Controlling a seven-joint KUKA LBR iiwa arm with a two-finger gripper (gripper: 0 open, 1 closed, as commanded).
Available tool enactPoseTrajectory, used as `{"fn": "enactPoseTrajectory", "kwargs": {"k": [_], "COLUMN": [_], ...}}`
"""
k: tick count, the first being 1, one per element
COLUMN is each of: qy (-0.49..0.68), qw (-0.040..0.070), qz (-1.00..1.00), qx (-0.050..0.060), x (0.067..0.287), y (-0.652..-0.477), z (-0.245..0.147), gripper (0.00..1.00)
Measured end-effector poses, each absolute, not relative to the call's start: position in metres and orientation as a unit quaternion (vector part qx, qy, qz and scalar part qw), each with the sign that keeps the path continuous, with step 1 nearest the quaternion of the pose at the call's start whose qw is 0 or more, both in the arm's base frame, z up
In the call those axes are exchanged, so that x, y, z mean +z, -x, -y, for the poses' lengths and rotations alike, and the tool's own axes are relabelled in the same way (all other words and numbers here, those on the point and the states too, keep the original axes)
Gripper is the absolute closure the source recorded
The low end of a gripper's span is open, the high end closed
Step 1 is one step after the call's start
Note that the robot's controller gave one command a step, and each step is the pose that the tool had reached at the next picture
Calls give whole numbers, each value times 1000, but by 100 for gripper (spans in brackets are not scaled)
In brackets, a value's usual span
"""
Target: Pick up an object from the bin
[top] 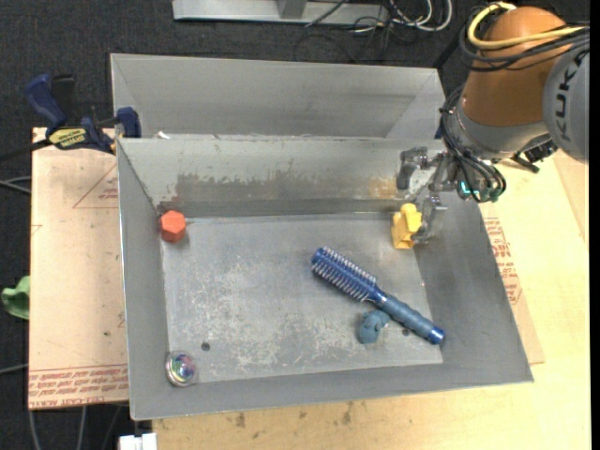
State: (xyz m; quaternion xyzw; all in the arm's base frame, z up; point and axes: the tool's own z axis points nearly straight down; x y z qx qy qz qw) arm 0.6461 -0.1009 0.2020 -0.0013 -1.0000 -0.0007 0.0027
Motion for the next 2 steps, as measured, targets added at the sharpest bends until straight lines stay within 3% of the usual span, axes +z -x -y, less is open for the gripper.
{"fn": "enactPoseTrajectory", "kwargs": {"k": [1,2], "qy": [-11,-13], "qw": [3,-2], "qz": [1000,1000], "qx": [-1,-1], "x": [90,96], "y": [-654,-657], "z": [145,143], "gripper": [0,100]}}
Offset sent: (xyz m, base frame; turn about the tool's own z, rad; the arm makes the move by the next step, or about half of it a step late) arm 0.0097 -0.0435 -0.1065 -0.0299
